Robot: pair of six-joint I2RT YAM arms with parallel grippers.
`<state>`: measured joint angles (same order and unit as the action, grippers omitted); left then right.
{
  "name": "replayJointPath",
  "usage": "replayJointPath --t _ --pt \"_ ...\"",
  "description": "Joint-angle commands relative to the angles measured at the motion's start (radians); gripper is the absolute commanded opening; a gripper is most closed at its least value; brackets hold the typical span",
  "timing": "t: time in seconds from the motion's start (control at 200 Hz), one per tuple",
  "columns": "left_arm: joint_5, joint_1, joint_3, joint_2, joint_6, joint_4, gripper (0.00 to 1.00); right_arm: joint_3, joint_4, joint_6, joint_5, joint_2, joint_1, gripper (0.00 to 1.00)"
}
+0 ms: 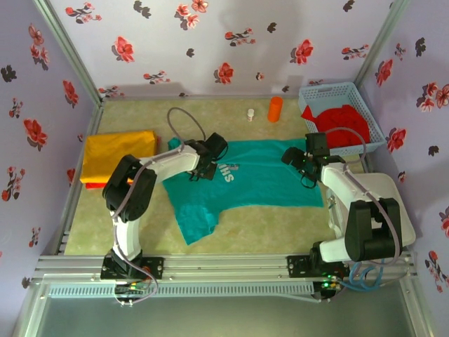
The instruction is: Fold and stack the t-shirts
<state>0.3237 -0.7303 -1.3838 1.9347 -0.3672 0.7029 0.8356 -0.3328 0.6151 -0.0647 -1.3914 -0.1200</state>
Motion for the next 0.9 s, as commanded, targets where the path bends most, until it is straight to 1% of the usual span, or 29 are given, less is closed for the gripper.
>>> replayJointPath --t 0.0,0.09,0.16,0.235,0.39,0.425,0.465,0.49,0.57,0.615,0.655,0.755,0.825,0.895 --pt "-0.040 -0.008 -0.064 0.023 -0.029 0.165 0.00 0.012 0.016 0.020 -0.010 -0.018 -0.001 0.88" --pt "-0.077 -0.009 -0.099 0.023 -0.032 0.208 0.00 0.017 0.017 0.021 -0.018 -0.029 -0.001 0.88" --pt "-0.095 -0.013 -0.128 0.030 -0.025 0.280 0.00 0.020 0.017 0.020 -0.024 -0.038 -0.001 0.88" --pt "-0.126 -0.017 -0.158 0.042 -0.002 0.329 0.02 0.022 0.017 0.018 -0.024 -0.042 -0.001 0.87" --pt "-0.153 -0.024 -0.203 0.052 0.031 0.406 0.05 0.028 0.014 0.016 -0.029 -0.050 -0.001 0.87" --pt "-0.156 -0.024 -0.210 0.054 0.036 0.418 0.07 0.030 0.010 0.014 -0.027 -0.050 -0.001 0.87" --pt "-0.161 -0.025 -0.220 0.059 0.042 0.428 0.13 0.031 0.008 0.011 -0.027 -0.049 -0.001 0.87" --pt "-0.163 -0.025 -0.227 0.064 0.045 0.435 0.20 0.031 0.006 0.011 -0.026 -0.047 -0.001 0.87" --pt "-0.163 -0.024 -0.244 0.081 0.045 0.457 0.36 0.031 0.000 0.006 -0.021 -0.043 -0.001 0.87" --pt "-0.168 -0.023 -0.241 0.077 0.041 0.456 0.42 0.031 -0.005 0.002 -0.019 -0.041 -0.001 0.87" --pt "-0.184 -0.020 -0.234 0.061 0.037 0.440 0.45 0.031 -0.010 0.001 -0.017 -0.040 -0.001 0.87" --pt "-0.256 0.007 -0.193 -0.007 0.025 0.389 0.47 0.028 -0.014 -0.003 -0.015 -0.032 -0.001 0.87" --pt "-0.300 0.042 -0.148 -0.071 0.021 0.344 0.47 0.024 -0.012 -0.001 -0.018 -0.028 0.000 0.87" --pt "-0.321 0.098 -0.070 -0.138 0.006 0.292 0.46 0.019 -0.005 0.002 -0.022 -0.026 -0.001 0.87"
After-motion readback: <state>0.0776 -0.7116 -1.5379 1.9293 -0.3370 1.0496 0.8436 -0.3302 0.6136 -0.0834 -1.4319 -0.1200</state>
